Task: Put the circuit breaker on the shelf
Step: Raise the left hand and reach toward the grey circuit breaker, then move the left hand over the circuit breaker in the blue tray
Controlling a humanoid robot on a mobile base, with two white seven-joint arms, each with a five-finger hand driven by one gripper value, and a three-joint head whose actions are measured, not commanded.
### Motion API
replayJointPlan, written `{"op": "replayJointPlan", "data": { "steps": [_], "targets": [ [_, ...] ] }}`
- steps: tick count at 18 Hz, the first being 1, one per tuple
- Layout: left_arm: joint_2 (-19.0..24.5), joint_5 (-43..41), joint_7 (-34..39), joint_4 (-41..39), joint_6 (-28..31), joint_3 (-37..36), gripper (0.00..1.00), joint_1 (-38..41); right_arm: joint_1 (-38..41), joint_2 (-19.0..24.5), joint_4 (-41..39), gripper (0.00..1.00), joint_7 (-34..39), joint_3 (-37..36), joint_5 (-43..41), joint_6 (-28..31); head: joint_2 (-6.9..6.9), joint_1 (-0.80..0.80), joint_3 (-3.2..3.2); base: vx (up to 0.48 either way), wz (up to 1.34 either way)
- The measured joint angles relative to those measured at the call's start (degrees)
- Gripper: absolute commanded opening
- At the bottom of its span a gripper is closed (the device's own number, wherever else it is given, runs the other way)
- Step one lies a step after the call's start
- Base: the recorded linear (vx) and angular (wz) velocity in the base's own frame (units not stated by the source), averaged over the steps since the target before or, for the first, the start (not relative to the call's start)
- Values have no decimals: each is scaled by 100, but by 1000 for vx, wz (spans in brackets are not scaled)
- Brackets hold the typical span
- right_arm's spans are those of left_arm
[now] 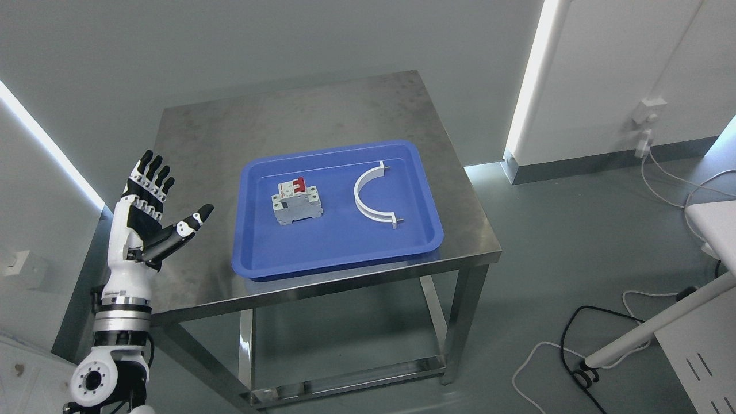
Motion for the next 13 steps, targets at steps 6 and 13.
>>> {"op": "replayJointPlan", "data": {
  "steps": [6,13],
  "targets": [
    [380,-1024,-1447,46,204,-420,98,-695,0,0,1,100,0,0,0,0,0,0,0,0,0],
    [745,-2350,-2424,96,1367,-1171,88,-1480,0,0,1,100,0,0,-1,0,0,0,0,0,0]
  ]
}}
